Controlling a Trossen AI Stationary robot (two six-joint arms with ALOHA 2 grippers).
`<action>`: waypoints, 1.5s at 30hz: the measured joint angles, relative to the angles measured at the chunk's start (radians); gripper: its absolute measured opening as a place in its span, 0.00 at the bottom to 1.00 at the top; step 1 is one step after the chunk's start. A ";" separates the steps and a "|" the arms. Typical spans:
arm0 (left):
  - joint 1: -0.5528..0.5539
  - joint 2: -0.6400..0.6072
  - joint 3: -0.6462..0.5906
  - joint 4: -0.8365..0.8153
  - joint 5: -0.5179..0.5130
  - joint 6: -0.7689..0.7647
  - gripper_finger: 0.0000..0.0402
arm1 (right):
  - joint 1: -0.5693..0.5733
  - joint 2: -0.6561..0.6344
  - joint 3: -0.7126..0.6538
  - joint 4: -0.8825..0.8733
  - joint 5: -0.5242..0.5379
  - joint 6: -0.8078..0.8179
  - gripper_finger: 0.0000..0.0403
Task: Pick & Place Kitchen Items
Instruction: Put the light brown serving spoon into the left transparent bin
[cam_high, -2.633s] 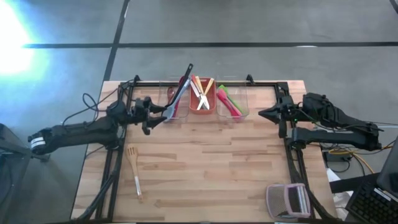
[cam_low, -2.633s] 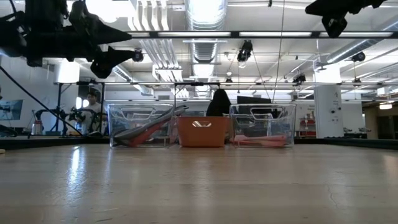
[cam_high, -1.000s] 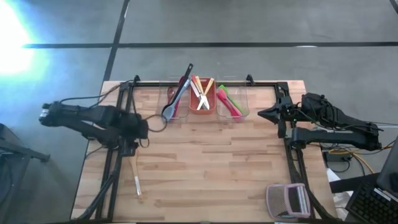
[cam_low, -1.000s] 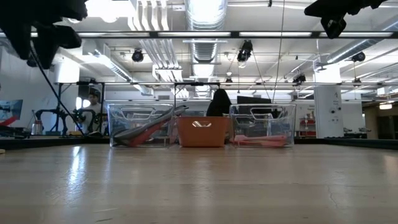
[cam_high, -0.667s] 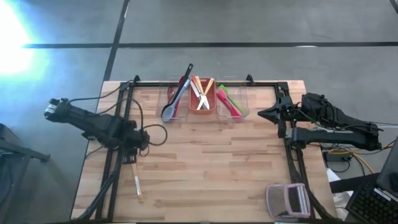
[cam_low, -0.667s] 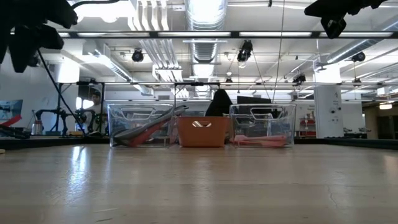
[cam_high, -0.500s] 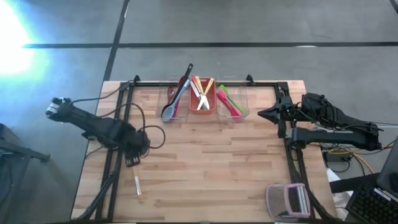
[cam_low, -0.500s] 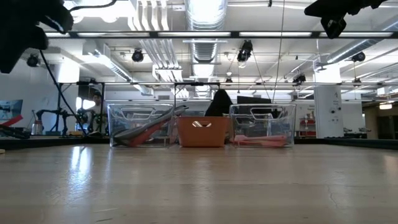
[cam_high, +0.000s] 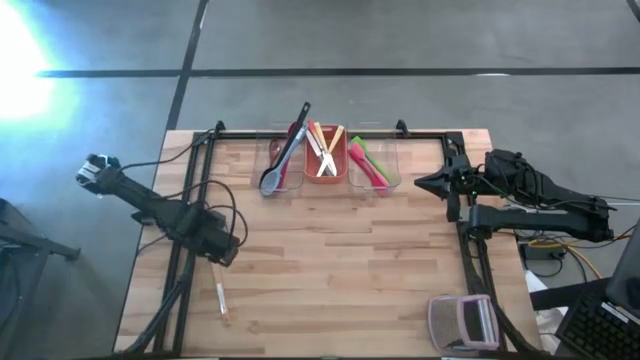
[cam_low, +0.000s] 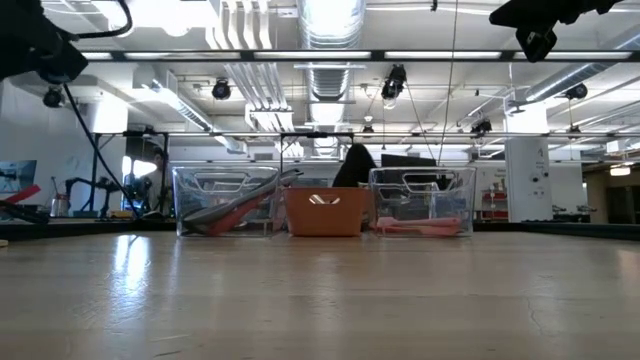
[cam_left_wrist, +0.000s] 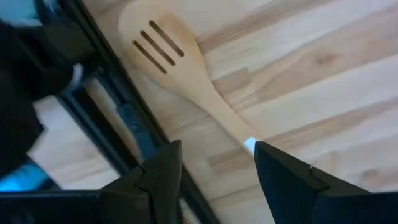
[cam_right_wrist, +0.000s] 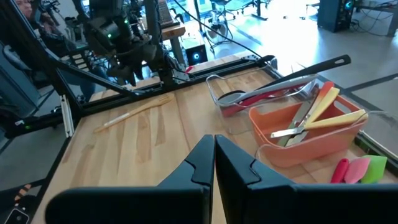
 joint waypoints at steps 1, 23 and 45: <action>-0.005 0.000 -0.010 0.017 0.000 -0.036 0.51 | 0.000 0.000 0.000 0.000 0.000 0.000 0.02; -0.071 0.000 -0.256 0.333 0.056 -0.430 0.51 | 0.000 0.000 0.000 0.000 0.000 0.001 0.02; -0.090 -0.002 -0.464 0.599 0.077 -0.525 0.51 | 0.000 0.000 0.000 0.000 0.000 0.000 0.02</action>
